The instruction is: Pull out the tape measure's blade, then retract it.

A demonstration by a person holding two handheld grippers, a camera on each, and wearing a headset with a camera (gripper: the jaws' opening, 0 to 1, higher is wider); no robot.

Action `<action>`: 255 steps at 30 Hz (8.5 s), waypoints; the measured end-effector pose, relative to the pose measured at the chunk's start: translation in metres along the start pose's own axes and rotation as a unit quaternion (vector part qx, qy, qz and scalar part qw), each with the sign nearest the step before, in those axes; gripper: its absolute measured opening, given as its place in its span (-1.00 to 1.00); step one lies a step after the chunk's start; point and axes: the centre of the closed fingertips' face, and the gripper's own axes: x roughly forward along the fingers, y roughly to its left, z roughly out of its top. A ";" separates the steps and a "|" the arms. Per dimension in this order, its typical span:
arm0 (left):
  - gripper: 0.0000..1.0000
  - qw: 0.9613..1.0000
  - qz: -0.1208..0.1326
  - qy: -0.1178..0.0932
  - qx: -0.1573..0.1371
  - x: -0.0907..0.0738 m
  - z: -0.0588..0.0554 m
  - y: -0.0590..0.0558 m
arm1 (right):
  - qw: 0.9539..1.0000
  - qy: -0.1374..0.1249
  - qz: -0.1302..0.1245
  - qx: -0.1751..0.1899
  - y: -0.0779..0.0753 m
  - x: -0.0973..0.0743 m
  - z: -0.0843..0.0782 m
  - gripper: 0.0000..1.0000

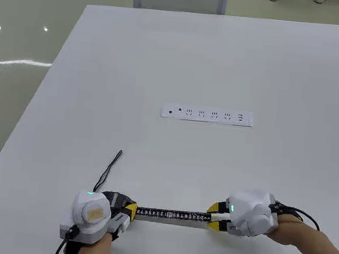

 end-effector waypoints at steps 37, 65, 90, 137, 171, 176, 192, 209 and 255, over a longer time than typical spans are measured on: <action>0.11 1.000 -0.003 0.001 -0.007 -0.005 0.001 -0.001 | 1.000 -0.010 0.004 0.001 -0.002 0.012 0.015 -0.74; 0.11 1.000 -0.001 0.001 -0.007 0.002 -0.001 0.003 | 1.000 -0.018 0.006 0.008 -0.004 0.022 0.022 -0.74; 0.12 1.000 -0.003 0.001 -0.008 -0.001 0.000 0.000 | 1.000 -0.023 0.010 0.013 -0.004 0.035 0.028 -0.74; 0.12 1.000 -0.006 0.001 -0.010 0.001 0.000 0.002 | 0.999 -0.031 0.012 0.018 -0.006 0.056 0.044 -0.74; 0.12 1.000 -0.010 0.001 -0.010 0.002 0.000 0.001 | 0.999 -0.035 0.015 0.016 -0.007 0.070 0.055 -0.74; 0.12 1.000 -0.011 0.002 -0.010 0.000 0.001 0.000 | 0.999 -0.035 0.015 0.016 -0.007 0.071 0.058 -0.74; 0.12 1.000 -0.012 0.002 -0.009 -0.002 0.001 0.000 | 0.999 -0.037 0.015 0.018 -0.007 0.078 0.067 -0.74; 0.12 1.000 -0.012 0.002 -0.010 -0.003 0.001 0.002 | 0.999 -0.041 0.014 0.019 -0.008 0.088 0.073 -0.74; 0.12 1.000 -0.015 0.005 -0.004 0.001 -0.001 0.000 | 0.999 -0.047 0.014 0.019 -0.008 0.106 0.090 -0.74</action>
